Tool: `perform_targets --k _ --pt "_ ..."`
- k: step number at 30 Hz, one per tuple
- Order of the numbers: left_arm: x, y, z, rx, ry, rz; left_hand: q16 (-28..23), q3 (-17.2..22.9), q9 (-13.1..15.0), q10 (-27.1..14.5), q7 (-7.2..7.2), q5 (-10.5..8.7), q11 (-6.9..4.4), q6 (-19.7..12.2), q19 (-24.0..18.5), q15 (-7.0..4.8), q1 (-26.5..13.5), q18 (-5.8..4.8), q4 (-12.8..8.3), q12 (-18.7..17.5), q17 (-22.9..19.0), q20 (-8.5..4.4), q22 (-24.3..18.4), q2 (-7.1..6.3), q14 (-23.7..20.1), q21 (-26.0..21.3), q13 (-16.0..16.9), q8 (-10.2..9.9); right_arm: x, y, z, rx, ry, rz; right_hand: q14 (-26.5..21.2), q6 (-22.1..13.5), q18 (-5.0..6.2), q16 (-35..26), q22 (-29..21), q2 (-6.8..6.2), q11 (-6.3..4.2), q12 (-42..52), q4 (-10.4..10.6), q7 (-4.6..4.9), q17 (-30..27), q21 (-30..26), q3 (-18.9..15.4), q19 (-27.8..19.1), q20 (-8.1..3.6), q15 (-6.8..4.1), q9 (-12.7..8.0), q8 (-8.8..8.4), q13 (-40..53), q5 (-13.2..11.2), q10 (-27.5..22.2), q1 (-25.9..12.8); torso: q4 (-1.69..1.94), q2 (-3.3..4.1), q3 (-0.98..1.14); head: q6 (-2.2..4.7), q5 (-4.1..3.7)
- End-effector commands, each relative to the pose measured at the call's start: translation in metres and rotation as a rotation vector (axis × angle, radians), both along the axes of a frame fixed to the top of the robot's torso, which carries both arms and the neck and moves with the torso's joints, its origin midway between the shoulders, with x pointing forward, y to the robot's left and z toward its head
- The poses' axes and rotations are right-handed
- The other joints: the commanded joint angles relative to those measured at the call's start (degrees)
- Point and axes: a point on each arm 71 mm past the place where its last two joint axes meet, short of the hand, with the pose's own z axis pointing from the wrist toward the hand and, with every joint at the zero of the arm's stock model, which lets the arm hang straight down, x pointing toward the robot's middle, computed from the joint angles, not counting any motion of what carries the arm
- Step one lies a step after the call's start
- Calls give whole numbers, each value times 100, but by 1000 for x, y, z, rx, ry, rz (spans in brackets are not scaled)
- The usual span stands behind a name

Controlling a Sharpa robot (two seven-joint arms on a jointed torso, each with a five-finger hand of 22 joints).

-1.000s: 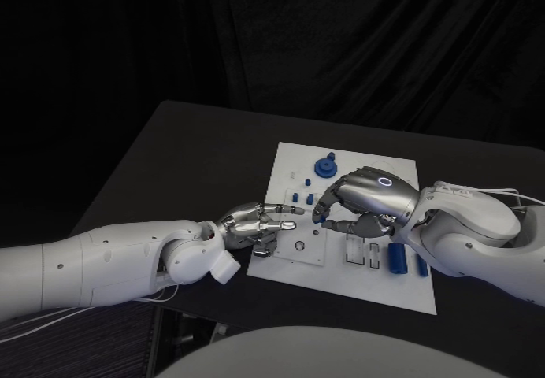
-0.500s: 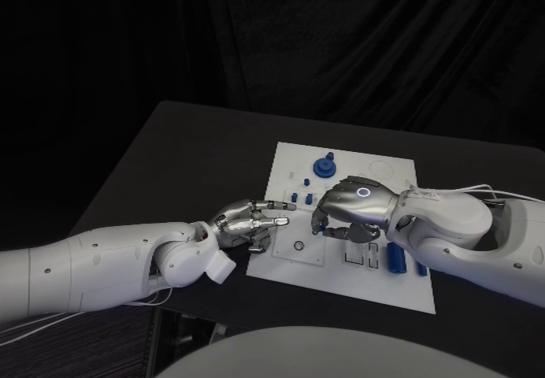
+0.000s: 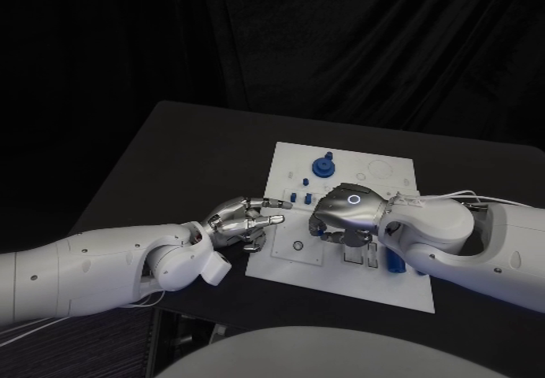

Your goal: Assemble the parts on the task board

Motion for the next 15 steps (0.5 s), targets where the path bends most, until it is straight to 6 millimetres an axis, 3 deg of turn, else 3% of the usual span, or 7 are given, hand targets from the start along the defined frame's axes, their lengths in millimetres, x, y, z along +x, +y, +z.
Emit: perform_targets --k 1,6,15 --pt "-1 3 5 25 -87 17 37 5 -7 409 57 32 27 52 26 36 -23 -52 45 -8 1509 29 716 -38 616 33 412 31 2 0 -2 -6 -26 -20 106 1 -78 -11 1142 -1 -26 -21 -9 2 -3 -18 -24 -27 -23 -42 4 -27 -3 -28 36 -53 -3 4 1 -1 -9" --pt "-2 7 5 36 -94 25 37 6 -16 416 62 54 31 88 24 40 -33 -51 70 -3 1509 33 715 -37 616 31 414 46 3 1 -3 1 -28 -22 106 1 -79 -12 1143 1 -27 -24 -12 1 -5 -16 -23 -26 -22 -41 5 -30 -3 -29 39 -52 9 1 0 -1 2" --pt "-2 9 5 47 -91 27 37 5 -27 416 66 67 35 111 25 43 -49 -51 101 -2 1509 36 716 -38 616 30 414 54 5 4 -5 -1 -27 -22 92 -5 -73 -30 1135 13 -23 -44 -13 5 -41 -42 -23 -41 -21 -39 8 -47 -3 -27 45 -62 -7 -13 3 -1 14"
